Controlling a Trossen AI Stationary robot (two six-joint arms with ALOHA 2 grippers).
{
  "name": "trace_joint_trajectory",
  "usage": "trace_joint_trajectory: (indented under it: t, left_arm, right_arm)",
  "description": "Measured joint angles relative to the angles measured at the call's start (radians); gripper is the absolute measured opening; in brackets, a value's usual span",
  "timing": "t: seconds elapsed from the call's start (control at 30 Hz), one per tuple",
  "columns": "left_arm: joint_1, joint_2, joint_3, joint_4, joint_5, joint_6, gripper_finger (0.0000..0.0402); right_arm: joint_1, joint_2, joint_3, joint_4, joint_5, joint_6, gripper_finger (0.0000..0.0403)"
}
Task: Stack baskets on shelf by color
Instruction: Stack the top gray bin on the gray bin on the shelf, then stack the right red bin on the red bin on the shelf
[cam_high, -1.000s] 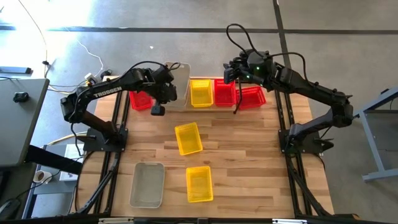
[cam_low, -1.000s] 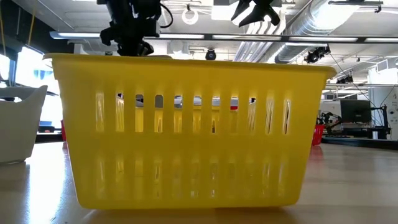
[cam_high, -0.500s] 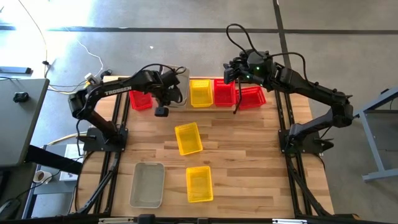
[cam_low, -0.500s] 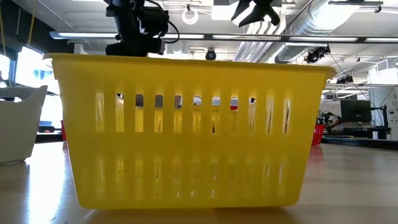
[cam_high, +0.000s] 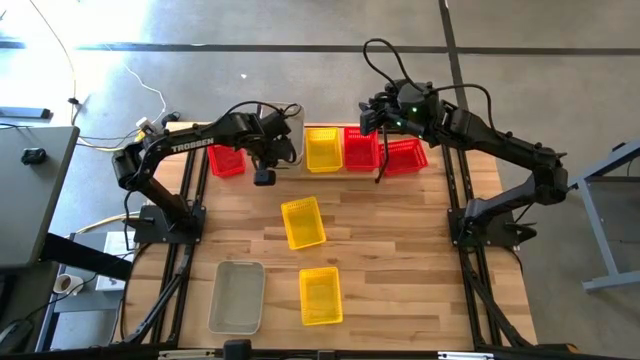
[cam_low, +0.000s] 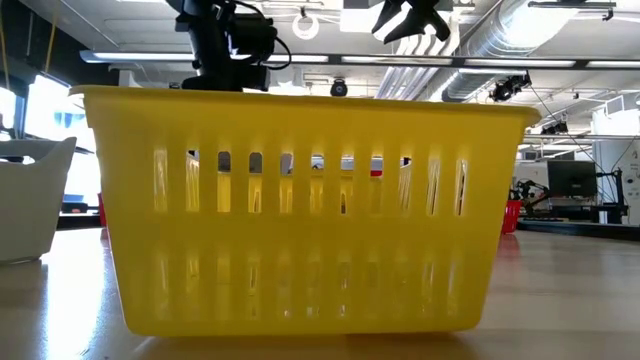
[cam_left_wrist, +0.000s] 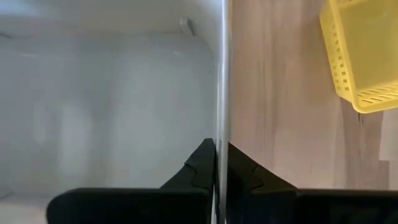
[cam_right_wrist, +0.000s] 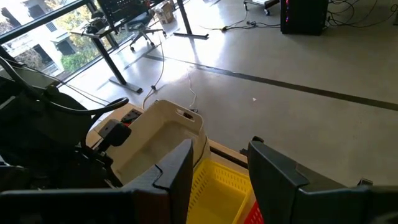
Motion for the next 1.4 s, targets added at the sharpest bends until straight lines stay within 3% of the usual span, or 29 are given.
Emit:
trace_joint_trajectory:
  t: [0.27, 0.83, 1.03, 1.4]
  left_arm:
    - [0.000, 0.000, 0.000, 0.002, -0.002, 0.001, 0.0035]
    - [0.000, -0.001, 0.039, -0.047, -0.005, -0.011, 0.0154]
    - [0.000, -0.001, 0.126, -0.087, -0.005, -0.044, 0.0163]
    - [-0.003, -0.002, 0.297, -0.129, -0.005, -0.113, 0.0163]
  right_arm:
    - [0.000, 0.000, 0.000, 0.000, 0.000, 0.000, 0.0135]
    - [-0.014, 0.000, 0.000, -0.054, 0.003, 0.000, 0.0135]
    - [-0.064, 0.000, 0.000, -0.144, 0.002, 0.011, 0.0135]
    - [-0.215, 0.000, 0.000, -0.301, -0.100, 0.038, 0.0135]
